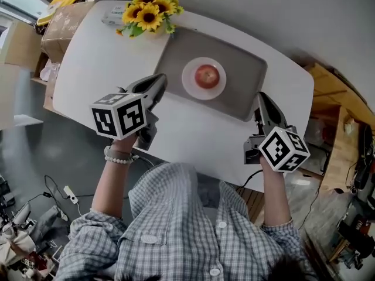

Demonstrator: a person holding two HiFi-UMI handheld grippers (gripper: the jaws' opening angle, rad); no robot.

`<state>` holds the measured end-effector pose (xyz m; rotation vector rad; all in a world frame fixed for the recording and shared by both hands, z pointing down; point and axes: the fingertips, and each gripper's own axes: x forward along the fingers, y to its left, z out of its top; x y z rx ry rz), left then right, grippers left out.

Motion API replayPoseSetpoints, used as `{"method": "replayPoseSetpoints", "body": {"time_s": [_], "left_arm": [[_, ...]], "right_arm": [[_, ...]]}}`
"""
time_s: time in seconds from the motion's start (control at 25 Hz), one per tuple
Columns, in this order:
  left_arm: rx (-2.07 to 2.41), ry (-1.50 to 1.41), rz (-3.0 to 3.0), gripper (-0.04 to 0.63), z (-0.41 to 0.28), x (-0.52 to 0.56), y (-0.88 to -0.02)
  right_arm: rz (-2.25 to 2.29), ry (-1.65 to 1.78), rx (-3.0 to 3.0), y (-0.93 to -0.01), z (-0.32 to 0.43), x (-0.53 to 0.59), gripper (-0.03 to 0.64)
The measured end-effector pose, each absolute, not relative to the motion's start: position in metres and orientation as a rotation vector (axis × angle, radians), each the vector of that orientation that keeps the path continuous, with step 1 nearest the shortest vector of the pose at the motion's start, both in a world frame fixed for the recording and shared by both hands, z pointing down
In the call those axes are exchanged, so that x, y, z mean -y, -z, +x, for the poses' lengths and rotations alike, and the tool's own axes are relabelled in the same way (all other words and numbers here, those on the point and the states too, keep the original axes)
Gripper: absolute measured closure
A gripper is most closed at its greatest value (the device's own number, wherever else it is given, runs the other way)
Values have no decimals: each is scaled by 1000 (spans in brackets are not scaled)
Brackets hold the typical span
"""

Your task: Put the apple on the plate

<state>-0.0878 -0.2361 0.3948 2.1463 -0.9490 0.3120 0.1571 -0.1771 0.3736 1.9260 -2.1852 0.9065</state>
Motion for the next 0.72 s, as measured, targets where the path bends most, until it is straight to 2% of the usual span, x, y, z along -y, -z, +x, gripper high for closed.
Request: {"method": "replayPoseSetpoints", "body": {"time_s": [0.36, 0.72], "left_arm": [[1103, -208, 2430, 586, -75, 191, -298], [1161, -173, 2577, 586, -66, 158, -256]], "right_arm": [[1782, -375, 2415, -283, 134, 150, 581], [1811, 14, 2380, -229, 136, 135, 583]]}}
